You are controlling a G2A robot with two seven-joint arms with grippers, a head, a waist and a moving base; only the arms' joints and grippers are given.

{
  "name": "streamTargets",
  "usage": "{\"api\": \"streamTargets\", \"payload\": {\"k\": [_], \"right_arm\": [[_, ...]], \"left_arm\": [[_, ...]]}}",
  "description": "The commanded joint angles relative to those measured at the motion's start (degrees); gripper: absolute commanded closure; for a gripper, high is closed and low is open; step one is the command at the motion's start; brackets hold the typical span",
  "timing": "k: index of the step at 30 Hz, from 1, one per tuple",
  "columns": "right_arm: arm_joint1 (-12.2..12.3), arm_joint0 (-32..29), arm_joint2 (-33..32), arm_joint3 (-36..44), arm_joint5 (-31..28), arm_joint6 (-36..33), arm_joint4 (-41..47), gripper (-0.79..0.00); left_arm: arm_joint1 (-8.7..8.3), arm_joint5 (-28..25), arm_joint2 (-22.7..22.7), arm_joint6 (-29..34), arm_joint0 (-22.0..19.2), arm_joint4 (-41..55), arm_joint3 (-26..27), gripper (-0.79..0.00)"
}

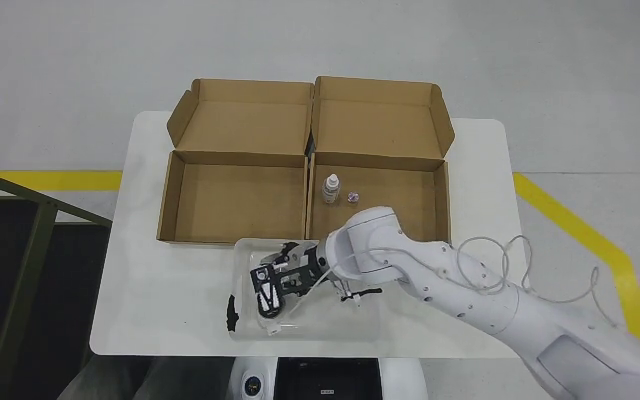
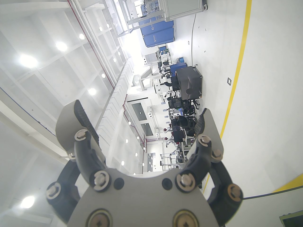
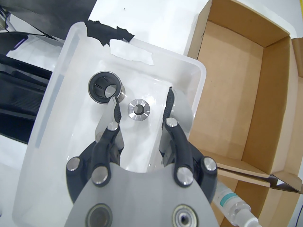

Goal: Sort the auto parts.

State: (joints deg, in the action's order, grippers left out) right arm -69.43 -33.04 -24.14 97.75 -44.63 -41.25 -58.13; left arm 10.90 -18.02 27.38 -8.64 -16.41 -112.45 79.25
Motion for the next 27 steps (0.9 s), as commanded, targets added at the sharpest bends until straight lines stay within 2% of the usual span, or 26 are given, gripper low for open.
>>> {"api": "streamTargets", "payload": {"k": [1,8,27], "right_arm": [[-0.5,0.6,0.5,-1.2,0.0,-0.2,-0.6,-0.348],[-2.0,1.8,1.8,-3.9,-1.1,-1.4,-2.2,-0.342],[-4.0,0.6,4.3,-5.6,-3.5,-5.0,-5.6,-0.351]], "left_arm": [[0.00,0.0,0.0,0.0,0.0,0.0,0.0,-0.785],[0.00,0.0,0.0,0.0,0.0,0.0,0.0,-0.785],[0.00,0.0,0.0,0.0,0.0,0.0,0.0,-0.785]]}}
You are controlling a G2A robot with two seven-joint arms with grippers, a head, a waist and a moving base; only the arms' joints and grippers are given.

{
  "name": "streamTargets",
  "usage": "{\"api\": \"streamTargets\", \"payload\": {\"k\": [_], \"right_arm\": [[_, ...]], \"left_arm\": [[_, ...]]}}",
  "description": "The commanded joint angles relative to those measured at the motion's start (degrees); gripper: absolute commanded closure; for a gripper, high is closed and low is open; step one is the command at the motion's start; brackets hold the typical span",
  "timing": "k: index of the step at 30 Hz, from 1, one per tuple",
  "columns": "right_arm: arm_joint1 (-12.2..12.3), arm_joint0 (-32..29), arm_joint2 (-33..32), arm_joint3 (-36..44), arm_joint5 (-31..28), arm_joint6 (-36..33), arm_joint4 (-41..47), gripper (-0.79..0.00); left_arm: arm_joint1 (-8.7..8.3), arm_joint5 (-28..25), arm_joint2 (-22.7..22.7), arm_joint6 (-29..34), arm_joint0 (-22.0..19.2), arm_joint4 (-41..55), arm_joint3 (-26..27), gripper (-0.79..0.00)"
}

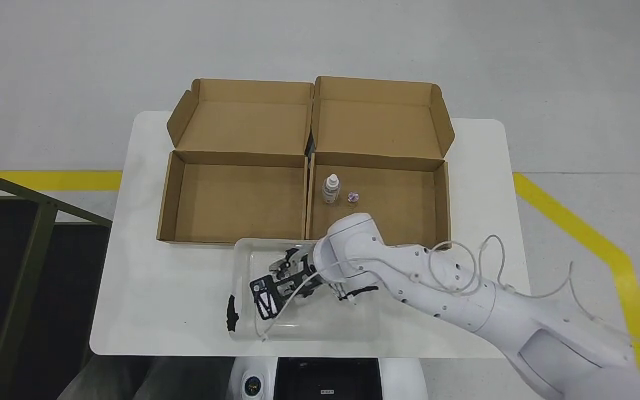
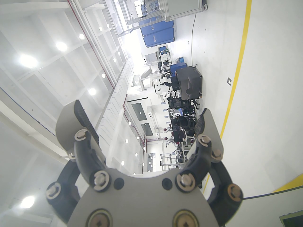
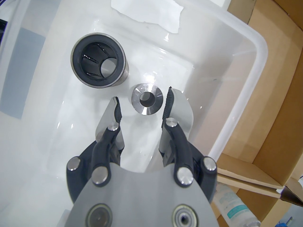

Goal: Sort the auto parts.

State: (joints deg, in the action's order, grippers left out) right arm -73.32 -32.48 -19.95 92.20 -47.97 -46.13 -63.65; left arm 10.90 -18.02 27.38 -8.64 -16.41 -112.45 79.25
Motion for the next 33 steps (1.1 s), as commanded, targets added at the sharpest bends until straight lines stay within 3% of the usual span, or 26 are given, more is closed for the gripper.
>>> {"api": "streamTargets", "payload": {"k": [1,29,33], "right_arm": [[-0.3,0.2,0.2,-0.3,-0.2,-0.3,-0.3,-0.351],[-6.1,2.2,3.1,-8.4,-2.4,0.1,-3.0,-0.348],[-6.3,2.0,2.9,-8.9,-2.6,-0.3,-2.9,-0.308]], "left_arm": [[0.00,0.0,0.0,0.0,0.0,0.0,0.0,-0.785],[0.00,0.0,0.0,0.0,0.0,0.0,0.0,-0.785],[0.00,0.0,0.0,0.0,0.0,0.0,0.0,-0.785]]}}
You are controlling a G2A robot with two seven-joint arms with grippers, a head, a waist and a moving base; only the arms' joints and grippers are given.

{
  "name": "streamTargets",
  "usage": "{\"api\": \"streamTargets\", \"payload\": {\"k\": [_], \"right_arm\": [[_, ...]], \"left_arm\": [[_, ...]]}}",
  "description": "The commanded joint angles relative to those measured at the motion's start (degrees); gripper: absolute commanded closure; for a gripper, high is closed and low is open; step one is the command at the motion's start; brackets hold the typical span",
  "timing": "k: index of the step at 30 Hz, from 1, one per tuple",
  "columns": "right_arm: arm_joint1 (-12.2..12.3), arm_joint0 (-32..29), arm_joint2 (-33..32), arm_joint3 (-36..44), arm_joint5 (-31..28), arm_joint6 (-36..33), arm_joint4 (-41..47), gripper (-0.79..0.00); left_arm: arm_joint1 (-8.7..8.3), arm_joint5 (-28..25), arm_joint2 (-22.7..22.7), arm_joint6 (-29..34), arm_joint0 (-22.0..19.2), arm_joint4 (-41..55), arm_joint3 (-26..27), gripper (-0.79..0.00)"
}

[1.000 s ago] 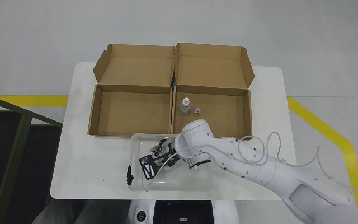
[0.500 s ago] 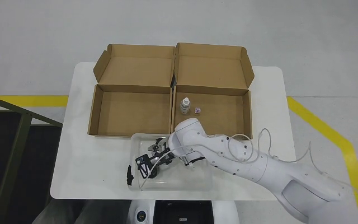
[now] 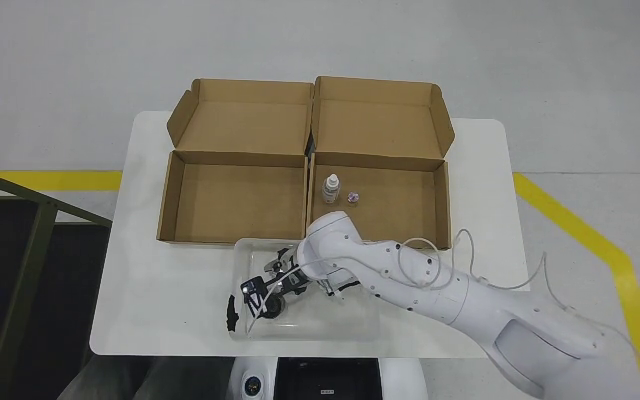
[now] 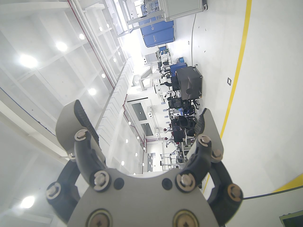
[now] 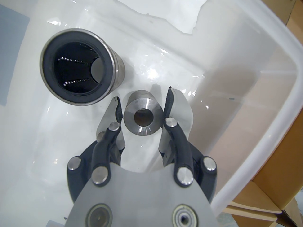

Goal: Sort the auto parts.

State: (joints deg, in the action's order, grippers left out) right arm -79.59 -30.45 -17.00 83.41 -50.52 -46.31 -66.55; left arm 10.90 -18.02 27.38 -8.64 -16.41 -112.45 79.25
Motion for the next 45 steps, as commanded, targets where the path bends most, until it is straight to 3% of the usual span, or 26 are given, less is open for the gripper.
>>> {"api": "streamTargets", "payload": {"k": [1,3,5,14,33,45], "right_arm": [[-0.1,-0.1,-0.1,-0.2,-0.1,-0.1,0.0,-0.277],[-0.2,-0.1,-0.2,-0.3,-0.3,-0.3,0.0,-0.108],[-0.3,-0.2,-0.4,-0.4,-0.5,-0.5,0.1,0.000],[-0.2,-0.5,-1.8,1.2,-1.0,-1.6,0.3,0.000],[4.0,-5.7,-10.3,12.8,-0.6,-1.8,-0.7,0.000],[5.2,-6.7,-15.0,18.5,-0.5,-0.1,-1.6,0.000]], "left_arm": [[0.00,0.0,0.0,0.0,0.0,0.0,0.0,-0.785],[0.00,0.0,0.0,0.0,0.0,0.0,0.0,-0.785],[0.00,0.0,0.0,0.0,0.0,0.0,0.0,-0.785],[0.00,0.0,0.0,0.0,0.0,0.0,0.0,-0.785],[0.00,0.0,0.0,0.0,0.0,0.0,0.0,-0.785],[0.00,0.0,0.0,0.0,0.0,0.0,0.0,-0.785]]}}
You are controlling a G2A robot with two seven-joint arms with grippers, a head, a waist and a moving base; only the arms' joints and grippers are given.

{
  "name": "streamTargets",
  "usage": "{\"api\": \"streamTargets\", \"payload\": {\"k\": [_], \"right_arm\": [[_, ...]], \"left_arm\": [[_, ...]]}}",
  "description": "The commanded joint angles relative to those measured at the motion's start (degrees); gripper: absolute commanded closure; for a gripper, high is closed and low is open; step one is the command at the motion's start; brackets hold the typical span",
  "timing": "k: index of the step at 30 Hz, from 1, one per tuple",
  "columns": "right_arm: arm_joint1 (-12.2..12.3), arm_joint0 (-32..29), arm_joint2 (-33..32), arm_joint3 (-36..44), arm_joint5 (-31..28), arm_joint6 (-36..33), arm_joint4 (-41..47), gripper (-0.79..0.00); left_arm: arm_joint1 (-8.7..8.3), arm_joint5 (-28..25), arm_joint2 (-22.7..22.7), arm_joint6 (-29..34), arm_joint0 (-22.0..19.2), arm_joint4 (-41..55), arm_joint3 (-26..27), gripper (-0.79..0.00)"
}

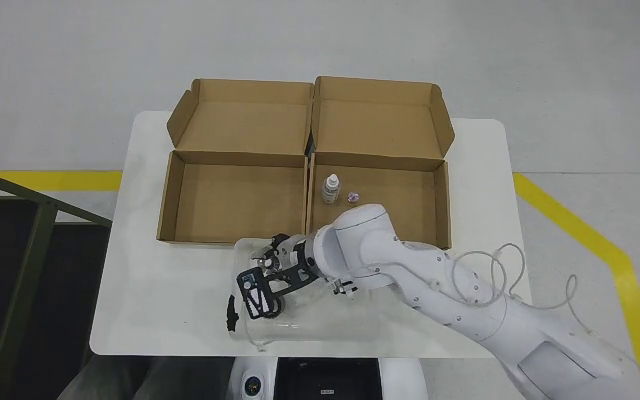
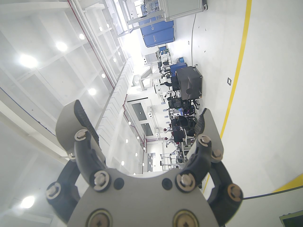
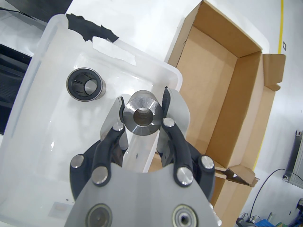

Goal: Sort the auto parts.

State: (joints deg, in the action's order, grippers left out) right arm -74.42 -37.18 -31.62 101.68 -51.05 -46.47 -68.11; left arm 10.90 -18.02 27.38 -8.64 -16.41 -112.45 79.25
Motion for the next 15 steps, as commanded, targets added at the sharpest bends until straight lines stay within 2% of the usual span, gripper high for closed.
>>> {"api": "streamTargets", "payload": {"k": [1,15], "right_arm": [[0.1,0.1,-0.7,0.5,0.1,0.2,0.1,0.000],[-0.2,2.8,-3.8,-0.6,1.1,2.7,0.6,0.000]], "left_arm": [[0.00,0.0,0.0,0.0,0.0,0.0,0.0,-0.785],[0.00,0.0,0.0,0.0,0.0,0.0,0.0,-0.785]]}}
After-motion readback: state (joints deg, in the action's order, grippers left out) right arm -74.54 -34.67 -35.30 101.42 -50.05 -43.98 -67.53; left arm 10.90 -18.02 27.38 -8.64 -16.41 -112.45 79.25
